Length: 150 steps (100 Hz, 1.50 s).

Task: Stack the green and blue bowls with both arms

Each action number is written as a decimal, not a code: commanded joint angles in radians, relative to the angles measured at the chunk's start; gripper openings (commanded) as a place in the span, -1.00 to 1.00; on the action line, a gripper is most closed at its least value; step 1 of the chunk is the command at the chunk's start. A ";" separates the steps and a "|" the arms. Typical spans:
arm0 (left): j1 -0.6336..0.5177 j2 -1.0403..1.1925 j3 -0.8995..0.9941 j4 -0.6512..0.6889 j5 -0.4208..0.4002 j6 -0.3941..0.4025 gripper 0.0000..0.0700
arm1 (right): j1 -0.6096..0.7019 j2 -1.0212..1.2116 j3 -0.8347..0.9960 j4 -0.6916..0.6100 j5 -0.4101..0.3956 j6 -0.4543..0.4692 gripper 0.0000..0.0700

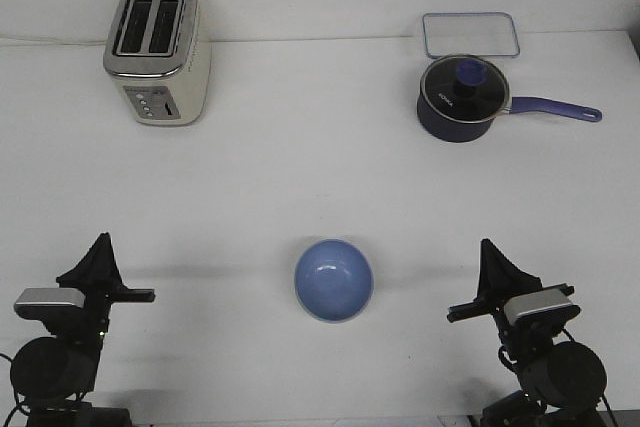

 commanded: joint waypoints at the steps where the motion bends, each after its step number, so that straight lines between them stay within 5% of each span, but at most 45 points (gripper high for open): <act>1: 0.000 0.003 0.006 0.010 -0.003 -0.005 -0.96 | 0.004 0.000 0.002 0.011 0.000 -0.005 -1.00; 29: 0.000 -0.030 -0.010 -0.020 -0.003 0.000 -0.96 | 0.004 0.000 0.002 0.011 0.000 -0.005 -1.00; 73: 0.002 -0.266 -0.336 0.056 0.049 -0.019 -0.96 | 0.004 0.000 0.002 0.011 0.000 -0.005 -1.00; 150: 0.001 -0.264 -0.335 0.047 0.049 0.002 -0.96 | 0.004 0.000 0.002 0.012 0.000 -0.005 -1.00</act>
